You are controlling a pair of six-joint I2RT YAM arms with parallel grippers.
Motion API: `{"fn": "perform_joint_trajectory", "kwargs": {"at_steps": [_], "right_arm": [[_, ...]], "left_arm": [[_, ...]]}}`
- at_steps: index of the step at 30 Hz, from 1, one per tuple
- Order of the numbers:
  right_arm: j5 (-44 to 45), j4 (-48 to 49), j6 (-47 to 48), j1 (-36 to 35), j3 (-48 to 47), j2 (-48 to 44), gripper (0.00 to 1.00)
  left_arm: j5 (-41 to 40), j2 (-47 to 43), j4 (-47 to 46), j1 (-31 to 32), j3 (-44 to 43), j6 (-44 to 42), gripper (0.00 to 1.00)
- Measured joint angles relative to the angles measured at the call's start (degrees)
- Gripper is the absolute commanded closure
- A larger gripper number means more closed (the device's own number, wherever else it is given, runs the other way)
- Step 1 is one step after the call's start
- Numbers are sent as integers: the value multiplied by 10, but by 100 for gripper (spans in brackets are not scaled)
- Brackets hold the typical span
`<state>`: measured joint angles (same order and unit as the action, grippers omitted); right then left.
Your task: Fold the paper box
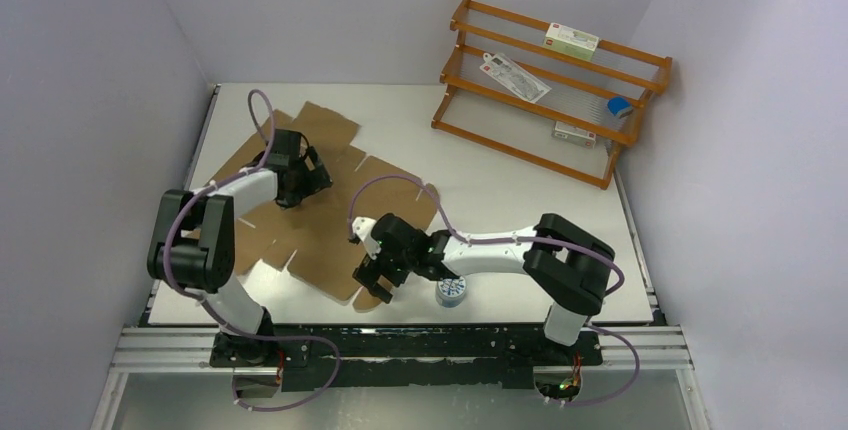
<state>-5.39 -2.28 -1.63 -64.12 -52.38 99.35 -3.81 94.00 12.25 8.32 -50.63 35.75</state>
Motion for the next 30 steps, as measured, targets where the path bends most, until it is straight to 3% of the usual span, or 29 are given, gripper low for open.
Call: {"fn": "perform_joint_trajectory", "kwargs": {"at_steps": [9, 16, 30], "right_arm": [[-61, -7, -6, -33, -7, 1, 0], [-84, -14, -10, -54, -35, 19, 0], [-29, -104, -64, -54, -7, -93, 0]], "left_arm": [[19, 99, -4, 72, -113, -41, 8], [29, 105, 2, 97, -135, -61, 8], [-37, -158, 72, 102, -64, -111, 7]]}}
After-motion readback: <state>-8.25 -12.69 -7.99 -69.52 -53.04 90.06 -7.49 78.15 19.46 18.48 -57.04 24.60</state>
